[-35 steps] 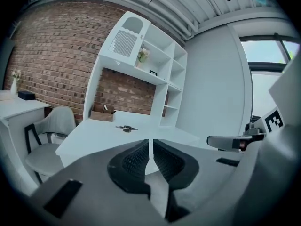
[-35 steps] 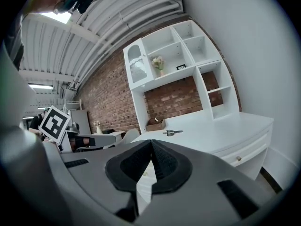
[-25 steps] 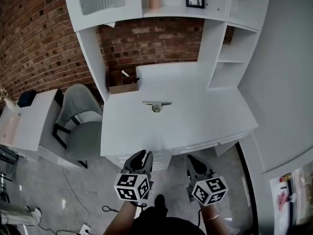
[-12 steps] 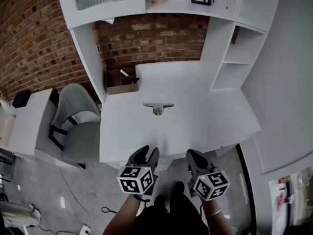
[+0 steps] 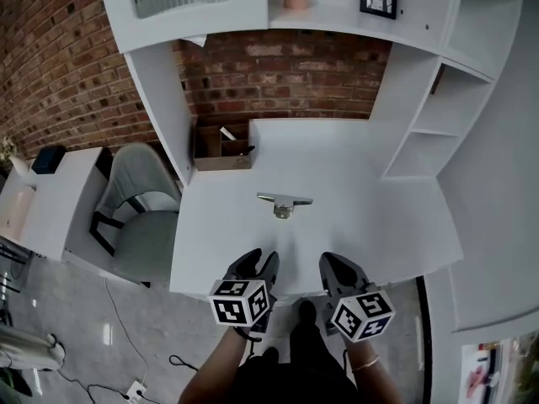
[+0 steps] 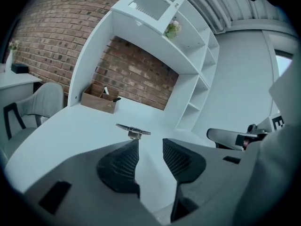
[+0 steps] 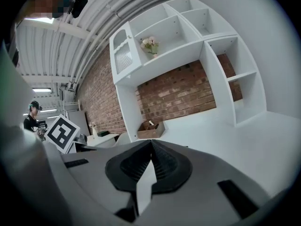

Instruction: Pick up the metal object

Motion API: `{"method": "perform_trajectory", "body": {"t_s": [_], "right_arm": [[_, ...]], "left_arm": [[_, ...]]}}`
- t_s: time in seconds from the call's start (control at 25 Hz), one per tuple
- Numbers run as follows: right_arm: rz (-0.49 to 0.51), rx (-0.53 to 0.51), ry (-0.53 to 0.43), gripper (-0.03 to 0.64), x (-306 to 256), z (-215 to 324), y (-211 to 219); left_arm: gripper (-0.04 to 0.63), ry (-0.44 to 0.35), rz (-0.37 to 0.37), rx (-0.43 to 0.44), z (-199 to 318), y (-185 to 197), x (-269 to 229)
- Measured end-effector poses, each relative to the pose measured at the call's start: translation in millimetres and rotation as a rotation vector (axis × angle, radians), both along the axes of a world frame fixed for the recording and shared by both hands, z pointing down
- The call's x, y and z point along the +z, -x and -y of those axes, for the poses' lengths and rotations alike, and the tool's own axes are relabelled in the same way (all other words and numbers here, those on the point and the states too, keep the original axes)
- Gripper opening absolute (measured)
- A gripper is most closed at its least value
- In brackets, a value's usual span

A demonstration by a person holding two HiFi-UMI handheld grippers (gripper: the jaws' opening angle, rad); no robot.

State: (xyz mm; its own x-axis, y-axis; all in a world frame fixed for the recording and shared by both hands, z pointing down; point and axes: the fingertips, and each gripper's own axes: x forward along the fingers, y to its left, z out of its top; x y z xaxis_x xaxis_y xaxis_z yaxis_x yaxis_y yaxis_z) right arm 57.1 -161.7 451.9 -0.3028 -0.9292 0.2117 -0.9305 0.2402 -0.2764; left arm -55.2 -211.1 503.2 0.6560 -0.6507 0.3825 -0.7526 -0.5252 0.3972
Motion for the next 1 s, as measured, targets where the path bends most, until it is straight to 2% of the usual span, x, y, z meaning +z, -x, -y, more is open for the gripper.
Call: {"method": "perform_trajectory", "body": {"t_s": [0.24, 0.52, 1.0], "right_arm": [[0.018, -0.073, 0.011, 0.005, 0.8, 49.7, -28.0], [0.028, -0.178, 0.058, 0.005, 14.0, 99.7, -52.5], [0.052, -0.336, 0.131, 0.005, 42.3, 161.1, -59.5]], "left_arm": [[0.146, 0.079, -0.025, -0.085, 40.0, -24.9, 12.2], [0.146, 0.149, 0.001, -0.199, 82.8, -47.6, 33.7], [0.146, 0.290, -0.105, -0.376, 137.5, -67.7, 63.7]]}}
